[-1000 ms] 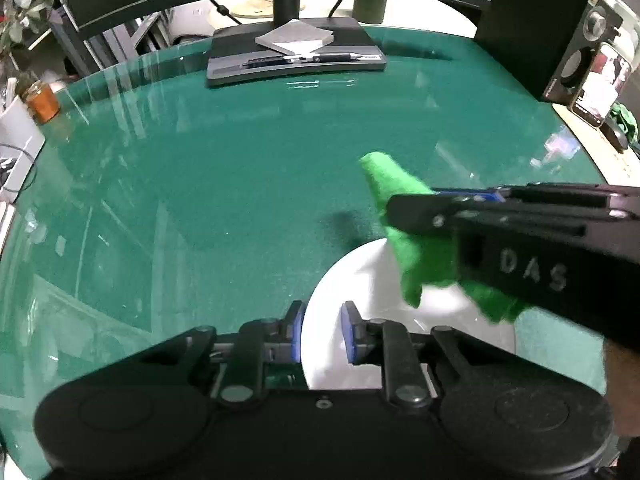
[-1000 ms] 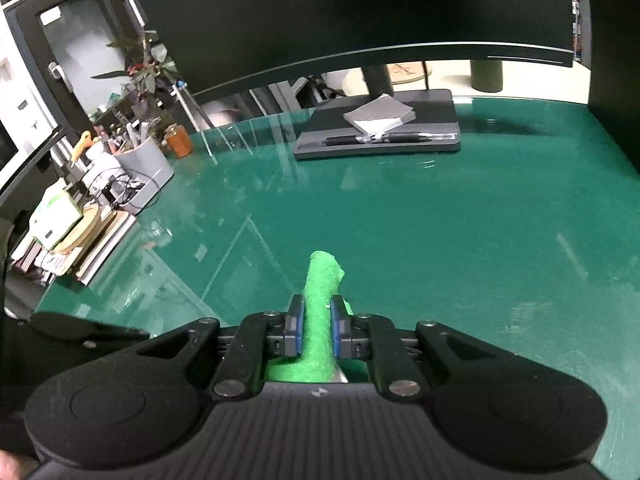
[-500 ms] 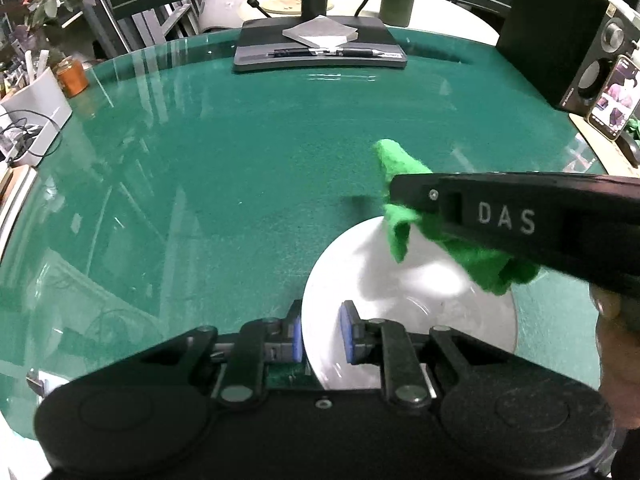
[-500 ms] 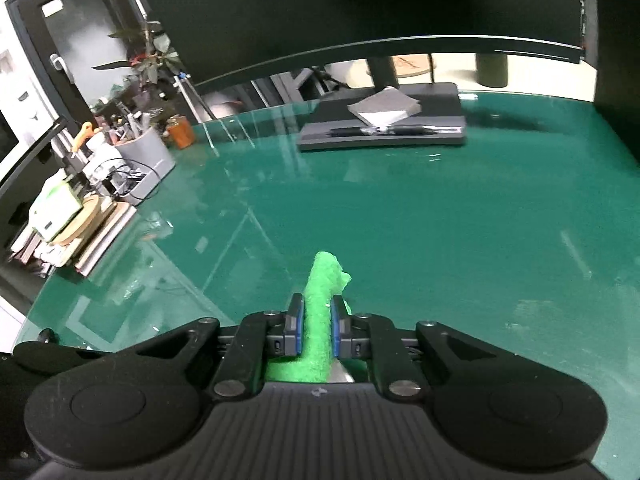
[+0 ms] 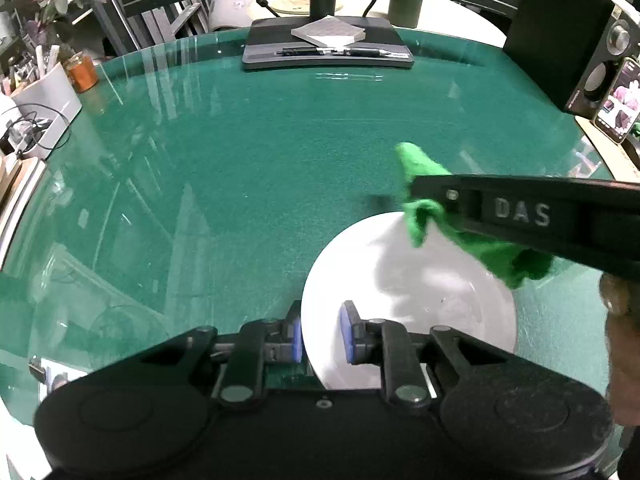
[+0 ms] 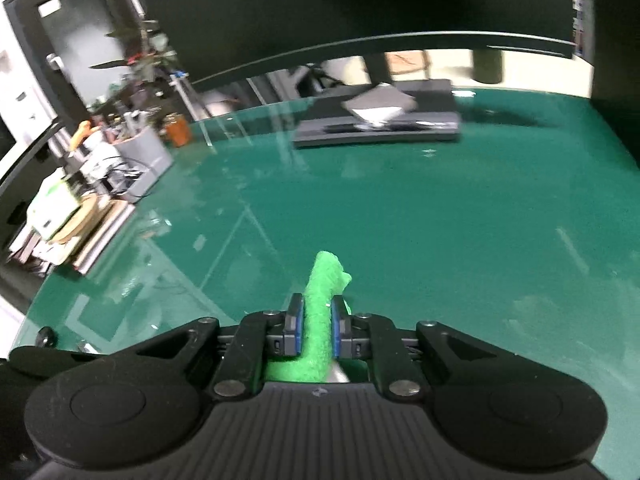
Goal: Clean bowl
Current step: 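Sweep the green cloth over the bowl rim beside the left gripper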
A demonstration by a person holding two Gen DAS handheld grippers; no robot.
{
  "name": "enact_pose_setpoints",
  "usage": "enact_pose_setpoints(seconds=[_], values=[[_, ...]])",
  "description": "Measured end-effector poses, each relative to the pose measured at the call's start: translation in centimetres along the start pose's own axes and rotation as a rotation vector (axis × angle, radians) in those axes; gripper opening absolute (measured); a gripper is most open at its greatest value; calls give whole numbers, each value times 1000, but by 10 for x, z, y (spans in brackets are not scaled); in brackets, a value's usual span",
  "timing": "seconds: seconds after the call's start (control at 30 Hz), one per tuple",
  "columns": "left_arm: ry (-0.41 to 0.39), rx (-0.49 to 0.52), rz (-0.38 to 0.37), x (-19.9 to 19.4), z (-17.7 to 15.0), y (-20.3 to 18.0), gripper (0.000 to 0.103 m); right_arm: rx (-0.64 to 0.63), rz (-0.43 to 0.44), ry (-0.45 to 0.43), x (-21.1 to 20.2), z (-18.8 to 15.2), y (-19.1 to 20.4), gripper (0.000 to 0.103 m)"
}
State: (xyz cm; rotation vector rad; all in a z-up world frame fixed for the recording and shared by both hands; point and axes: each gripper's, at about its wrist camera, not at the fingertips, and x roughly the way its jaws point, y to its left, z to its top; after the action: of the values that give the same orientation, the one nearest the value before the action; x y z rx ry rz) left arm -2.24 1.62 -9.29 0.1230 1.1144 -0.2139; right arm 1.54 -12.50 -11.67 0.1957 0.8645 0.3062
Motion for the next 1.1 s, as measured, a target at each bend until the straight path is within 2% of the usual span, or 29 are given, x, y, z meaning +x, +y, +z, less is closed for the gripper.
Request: enact_pose_setpoints(seconds=[0.3, 0.47, 0.53, 0.77, 0.93, 1.1], values=[[-3, 43, -37, 8, 15, 1, 25, -26, 27, 6, 1, 1, 13, 13], [-10, 14, -14, 5, 5, 0, 22, -83, 65, 13, 9, 0, 32, 13], [-11, 3, -13, 5, 4, 1, 22, -97, 50, 10, 11, 1, 37, 13], [-14, -23, -2, 4, 1, 1, 22, -28, -84, 24, 5, 2, 12, 13], [2, -9, -3, 3, 2, 1, 22, -26, -81, 30, 4, 3, 10, 13], [-26, 23, -4, 4, 13, -1, 23, -24, -78, 35, 4, 4, 9, 13]])
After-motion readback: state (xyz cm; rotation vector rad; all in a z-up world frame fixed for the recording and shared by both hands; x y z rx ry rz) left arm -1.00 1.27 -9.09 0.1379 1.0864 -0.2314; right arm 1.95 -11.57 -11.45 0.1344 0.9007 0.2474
